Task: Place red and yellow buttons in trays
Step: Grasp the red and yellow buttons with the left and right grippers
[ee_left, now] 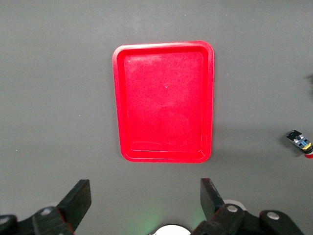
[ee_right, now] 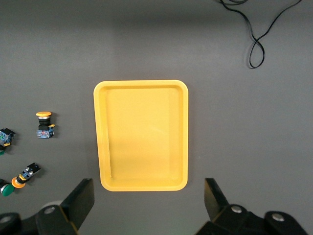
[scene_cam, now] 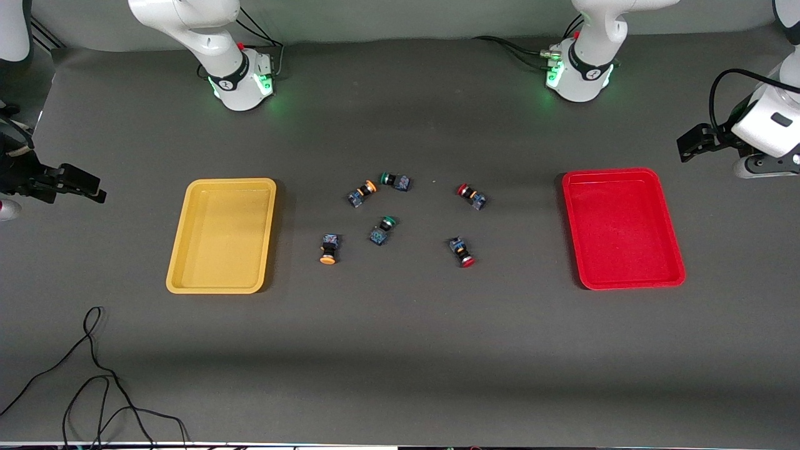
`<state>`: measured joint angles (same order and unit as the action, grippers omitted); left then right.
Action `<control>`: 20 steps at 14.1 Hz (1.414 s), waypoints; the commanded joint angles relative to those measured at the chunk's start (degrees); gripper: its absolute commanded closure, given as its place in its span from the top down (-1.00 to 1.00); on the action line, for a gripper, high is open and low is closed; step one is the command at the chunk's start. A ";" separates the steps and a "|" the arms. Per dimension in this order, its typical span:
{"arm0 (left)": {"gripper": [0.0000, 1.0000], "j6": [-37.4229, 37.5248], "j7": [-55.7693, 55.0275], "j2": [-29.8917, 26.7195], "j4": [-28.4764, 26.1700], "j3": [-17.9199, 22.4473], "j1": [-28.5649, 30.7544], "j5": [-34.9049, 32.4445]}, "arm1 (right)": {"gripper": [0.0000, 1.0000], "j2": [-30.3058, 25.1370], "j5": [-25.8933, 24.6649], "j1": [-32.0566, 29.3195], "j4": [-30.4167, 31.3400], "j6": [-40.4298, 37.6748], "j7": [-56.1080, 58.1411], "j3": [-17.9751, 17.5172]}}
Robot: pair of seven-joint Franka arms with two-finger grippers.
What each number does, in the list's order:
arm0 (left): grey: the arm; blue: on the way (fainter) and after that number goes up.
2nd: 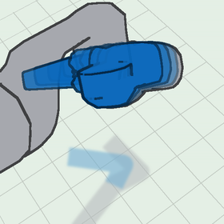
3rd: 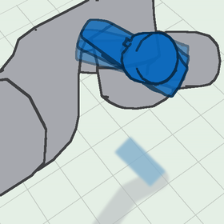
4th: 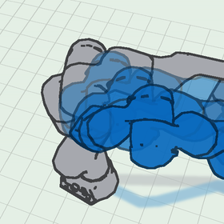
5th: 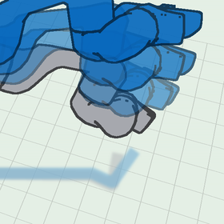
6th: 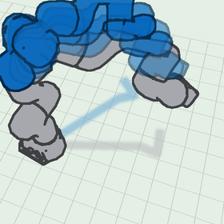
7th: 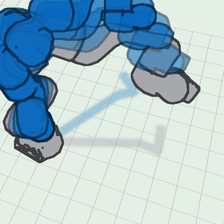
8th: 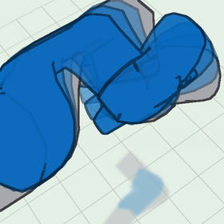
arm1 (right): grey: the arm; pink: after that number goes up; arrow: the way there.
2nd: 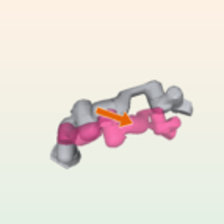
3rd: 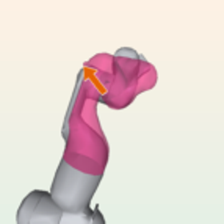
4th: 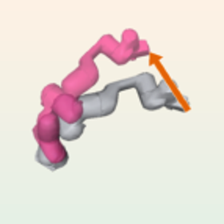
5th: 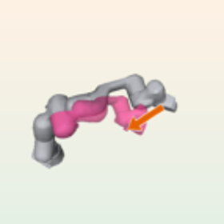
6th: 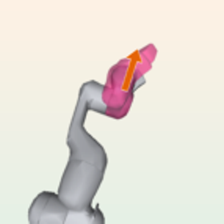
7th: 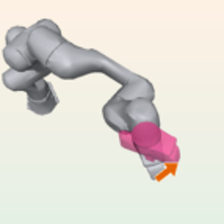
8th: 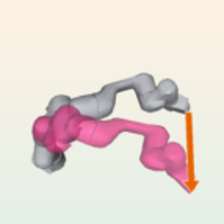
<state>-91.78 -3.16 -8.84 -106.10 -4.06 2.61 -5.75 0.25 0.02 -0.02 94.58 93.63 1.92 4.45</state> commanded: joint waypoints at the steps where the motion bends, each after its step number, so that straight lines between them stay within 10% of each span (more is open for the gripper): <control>1: 0.98 1.78 -0.35 0.49 1.16 -0.60 0.56 0.48 | 1.00 -0.95 -0.81 0.37 0.78 -0.38 0.36 0.12; 8: 0.98 3.02 -0.53 0.66 1.07 -1.30 -0.58 0.57 | 1.00 -0.68 -0.11 6.32 5.85 1.28 -7.68 -0.40; 13: 0.98 3.19 -14.02 4.25 0.89 -7.89 -2.50 1.44 | 1.00 -3.59 1.20 22.92 20.62 15.94 -40.86 -0.40; 20: 0.98 -9.79 -46.99 19.10 -0.33 -8.69 -19.02 8.83 | 1.00 2.90 2.52 41.49 23.37 26.51 -85.20 -0.40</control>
<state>-97.84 -43.48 5.84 -106.51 -13.52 -12.72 2.42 1.37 1.59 38.79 118.02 118.16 -75.31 3.24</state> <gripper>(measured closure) 0.004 0.000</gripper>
